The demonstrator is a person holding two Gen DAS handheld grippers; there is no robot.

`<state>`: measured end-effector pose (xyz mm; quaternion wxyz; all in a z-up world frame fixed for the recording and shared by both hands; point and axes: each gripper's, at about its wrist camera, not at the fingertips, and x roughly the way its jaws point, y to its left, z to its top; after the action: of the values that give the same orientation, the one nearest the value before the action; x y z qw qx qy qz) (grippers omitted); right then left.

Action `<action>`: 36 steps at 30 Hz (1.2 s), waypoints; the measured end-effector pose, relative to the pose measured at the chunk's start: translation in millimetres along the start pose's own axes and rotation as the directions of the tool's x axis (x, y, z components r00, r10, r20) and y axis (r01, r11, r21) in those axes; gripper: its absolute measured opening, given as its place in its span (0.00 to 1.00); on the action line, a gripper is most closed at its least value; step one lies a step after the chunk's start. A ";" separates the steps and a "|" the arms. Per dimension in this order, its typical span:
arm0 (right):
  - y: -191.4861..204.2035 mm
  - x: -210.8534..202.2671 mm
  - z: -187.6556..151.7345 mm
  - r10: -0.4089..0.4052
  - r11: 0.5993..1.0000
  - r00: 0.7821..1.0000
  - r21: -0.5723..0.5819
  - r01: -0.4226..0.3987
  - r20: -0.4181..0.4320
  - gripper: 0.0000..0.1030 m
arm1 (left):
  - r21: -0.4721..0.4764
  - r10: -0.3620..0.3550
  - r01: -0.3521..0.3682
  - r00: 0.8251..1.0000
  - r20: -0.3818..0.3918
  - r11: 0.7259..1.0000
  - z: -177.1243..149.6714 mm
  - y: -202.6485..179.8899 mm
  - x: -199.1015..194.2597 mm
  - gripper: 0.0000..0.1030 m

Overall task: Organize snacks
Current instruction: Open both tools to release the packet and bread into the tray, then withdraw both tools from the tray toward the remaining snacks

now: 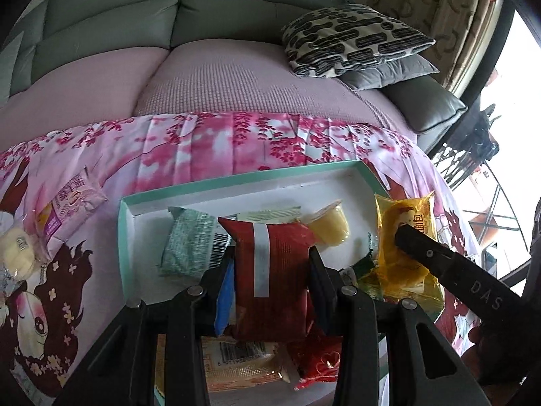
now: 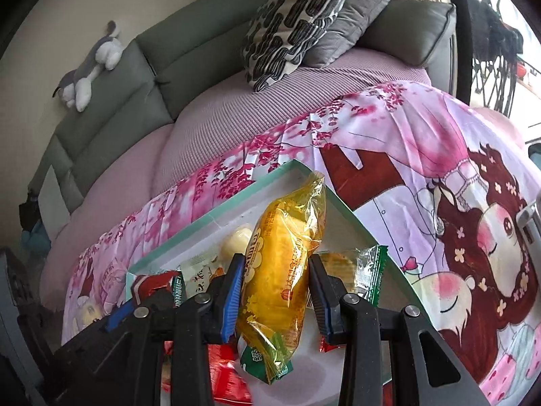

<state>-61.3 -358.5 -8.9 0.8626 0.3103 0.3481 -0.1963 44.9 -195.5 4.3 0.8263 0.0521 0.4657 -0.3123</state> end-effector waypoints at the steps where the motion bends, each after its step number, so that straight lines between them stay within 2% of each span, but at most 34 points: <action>1: 0.9 0.2 -0.5 -0.014 1.000 1.000 -0.008 0.014 0.000 0.40 | -0.002 0.004 -0.004 1.000 -0.002 1.000 0.1 0.7 -0.6 0.40; 4: 2.0 1.9 -1.1 -0.038 0.999 0.999 -0.025 0.038 -0.004 0.40 | -0.003 0.012 -0.012 1.000 -0.004 1.000 0.5 2.7 -2.7 0.47; 8: 0.7 4.4 -1.3 -0.038 0.999 0.999 -0.026 0.038 -0.016 0.54 | 0.001 0.022 -0.022 1.000 0.003 1.000 1.3 5.2 -7.3 0.49; 11: 1.4 6.6 -2.0 -0.046 0.998 0.999 -0.037 0.045 -0.024 0.56 | 0.000 0.031 -0.031 1.000 0.000 1.000 1.7 7.2 -7.7 0.55; 14: 3.7 7.6 -2.5 -0.053 0.997 0.998 -0.050 0.052 -0.027 0.66 | -0.001 0.048 -0.048 0.999 -0.008 0.999 2.1 9.7 -7.2 0.60; 18: 6.6 8.7 -3.6 -0.066 0.996 0.997 -0.069 0.064 -0.025 0.86 | -0.004 0.078 -0.078 0.997 -0.004 0.997 2.3 14.3 -7.7 0.75; 24: 9.4 8.9 -4.1 -0.081 0.993 0.997 -0.092 0.080 -0.011 1.00 | -0.027 0.129 -0.129 0.992 -0.003 0.991 1.8 25.5 -7.7 0.85; 27: 10.3 8.8 -3.9 -0.082 0.992 0.997 -0.098 0.081 -0.006 1.00 | -0.039 0.144 -0.143 0.990 0.013 0.989 1.3 30.5 -9.2 0.87; 30: 12.8 8.4 -4.4 -0.085 0.990 0.996 -0.109 0.085 -0.001 1.00 | -0.046 0.158 -0.156 0.987 0.027 0.987 0.9 33.6 -10.8 0.98; 36: 20.5 1.5 -3.3 -0.093 0.987 0.995 -0.131 0.095 0.025 1.00 | -0.053 0.144 -0.142 0.988 0.052 0.989 2.3 37.8 -16.5 0.98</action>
<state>-50.6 -341.6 -3.6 0.8743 0.2338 0.3663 -0.2163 61.9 -158.5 11.1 0.8602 0.0564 0.4452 -0.2421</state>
